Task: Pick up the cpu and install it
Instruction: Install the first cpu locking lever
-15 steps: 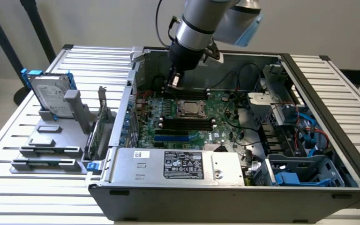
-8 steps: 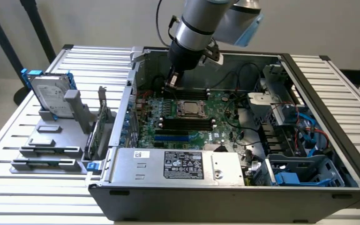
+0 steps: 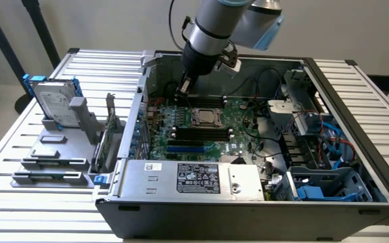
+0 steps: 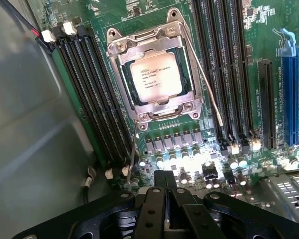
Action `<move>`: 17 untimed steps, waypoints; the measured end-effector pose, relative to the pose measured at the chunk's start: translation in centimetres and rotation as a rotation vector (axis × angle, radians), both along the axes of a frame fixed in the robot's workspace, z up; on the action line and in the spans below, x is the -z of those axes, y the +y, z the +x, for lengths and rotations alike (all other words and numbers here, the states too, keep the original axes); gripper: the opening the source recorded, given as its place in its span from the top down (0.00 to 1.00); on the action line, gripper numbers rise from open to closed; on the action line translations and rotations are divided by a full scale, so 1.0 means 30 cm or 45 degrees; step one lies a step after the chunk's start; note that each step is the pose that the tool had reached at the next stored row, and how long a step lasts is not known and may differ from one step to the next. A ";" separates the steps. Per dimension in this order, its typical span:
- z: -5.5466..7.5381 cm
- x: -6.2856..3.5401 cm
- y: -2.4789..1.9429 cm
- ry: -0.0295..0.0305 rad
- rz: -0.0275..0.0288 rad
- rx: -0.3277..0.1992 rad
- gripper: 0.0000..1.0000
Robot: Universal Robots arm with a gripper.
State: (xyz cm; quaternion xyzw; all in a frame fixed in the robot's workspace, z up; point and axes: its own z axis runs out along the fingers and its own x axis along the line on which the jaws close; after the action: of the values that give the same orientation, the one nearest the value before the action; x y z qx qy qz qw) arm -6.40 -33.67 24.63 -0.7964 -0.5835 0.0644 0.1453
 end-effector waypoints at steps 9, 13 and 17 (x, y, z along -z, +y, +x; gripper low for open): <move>-0.031 -0.001 -0.002 0.0070 0.0435 0.066 0.89; -0.058 -0.001 -0.002 0.0069 0.0541 0.079 0.89; -0.065 -0.001 -0.002 0.0061 0.0569 0.127 0.89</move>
State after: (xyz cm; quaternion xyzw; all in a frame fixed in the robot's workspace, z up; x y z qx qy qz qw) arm -8.36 -33.74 24.66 -0.8210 -0.5439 0.0459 0.1675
